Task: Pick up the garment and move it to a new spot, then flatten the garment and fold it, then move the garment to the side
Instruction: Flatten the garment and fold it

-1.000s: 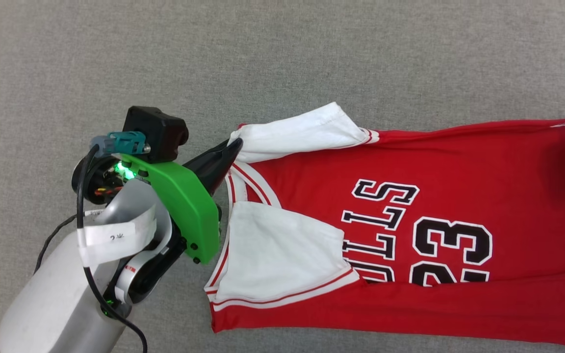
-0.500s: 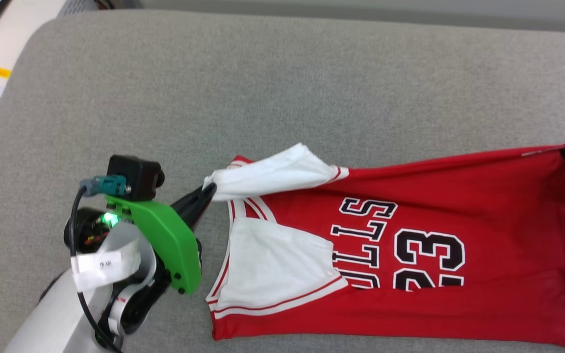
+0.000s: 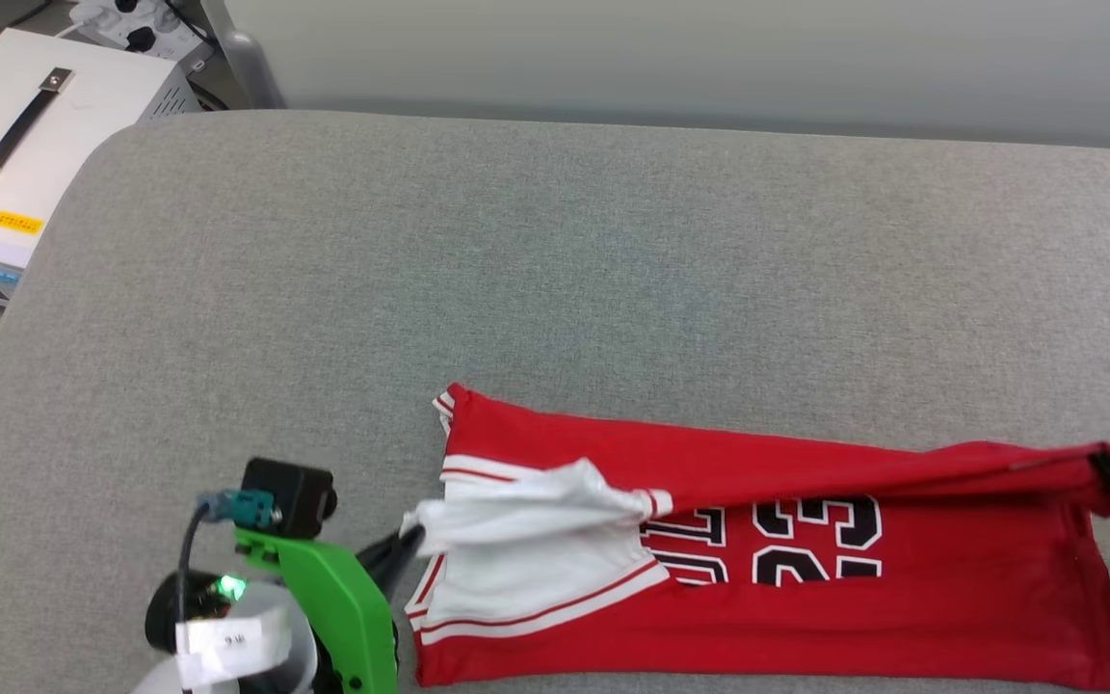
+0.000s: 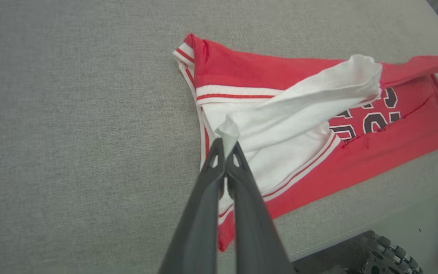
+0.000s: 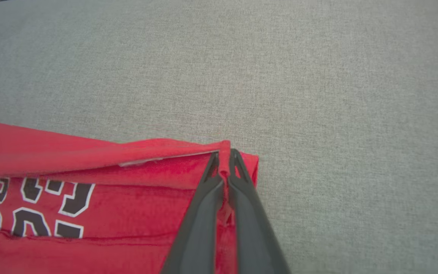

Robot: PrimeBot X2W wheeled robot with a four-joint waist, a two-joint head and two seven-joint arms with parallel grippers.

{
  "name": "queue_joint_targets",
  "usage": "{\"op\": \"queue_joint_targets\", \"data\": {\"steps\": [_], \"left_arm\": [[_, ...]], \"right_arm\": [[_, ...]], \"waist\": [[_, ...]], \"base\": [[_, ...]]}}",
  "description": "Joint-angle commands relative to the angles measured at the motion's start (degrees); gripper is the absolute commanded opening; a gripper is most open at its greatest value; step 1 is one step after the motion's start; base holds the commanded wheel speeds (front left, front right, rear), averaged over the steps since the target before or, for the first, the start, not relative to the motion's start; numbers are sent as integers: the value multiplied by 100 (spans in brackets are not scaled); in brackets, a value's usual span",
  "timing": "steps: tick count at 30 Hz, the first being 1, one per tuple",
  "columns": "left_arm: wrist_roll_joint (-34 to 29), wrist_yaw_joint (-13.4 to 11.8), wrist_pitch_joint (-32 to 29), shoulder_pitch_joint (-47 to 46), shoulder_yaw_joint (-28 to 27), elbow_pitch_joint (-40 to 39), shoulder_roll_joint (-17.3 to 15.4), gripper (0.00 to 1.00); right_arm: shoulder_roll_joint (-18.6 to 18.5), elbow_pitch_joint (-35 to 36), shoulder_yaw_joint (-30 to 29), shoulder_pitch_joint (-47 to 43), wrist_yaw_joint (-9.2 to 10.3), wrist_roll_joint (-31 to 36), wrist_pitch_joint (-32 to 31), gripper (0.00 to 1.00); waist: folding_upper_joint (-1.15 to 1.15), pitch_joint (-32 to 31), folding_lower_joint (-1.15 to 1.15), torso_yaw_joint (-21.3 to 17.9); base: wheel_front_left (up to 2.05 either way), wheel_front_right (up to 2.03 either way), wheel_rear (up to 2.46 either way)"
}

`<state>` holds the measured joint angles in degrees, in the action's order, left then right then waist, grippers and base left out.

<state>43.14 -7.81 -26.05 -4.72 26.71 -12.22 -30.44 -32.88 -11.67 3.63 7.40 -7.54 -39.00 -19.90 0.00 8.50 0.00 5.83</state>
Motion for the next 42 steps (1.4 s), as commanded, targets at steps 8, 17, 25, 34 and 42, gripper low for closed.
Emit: {"op": "queue_joint_targets", "data": {"steps": [8,17,25,34,42], "left_arm": [[10,28,-66,350,297,262,-29,0],[-102,194,-77,283,584,701,67,100],[-196,227,210,242,572,872,118,100],[-246,18,1082,121,30,516,228,100],[-565,-116,2416,108,-423,665,402,100]], "right_arm": [[-416,264,370,-691,5,-162,-71,0],[-719,68,820,-739,5,-137,-24,100],[-740,66,828,-743,5,-364,0,100],[-541,657,286,-829,5,-610,-271,100],[89,1008,-482,-940,5,-282,-963,100]], "waist": [[0,56,0,-3],[0,84,0,9],[0,-70,0,4],[0,-348,0,-15],[0,-401,0,-17]], "base": [[0,0,0],[0,0,0],[0,0,0],[0,0,0],[0,0,0]]}}
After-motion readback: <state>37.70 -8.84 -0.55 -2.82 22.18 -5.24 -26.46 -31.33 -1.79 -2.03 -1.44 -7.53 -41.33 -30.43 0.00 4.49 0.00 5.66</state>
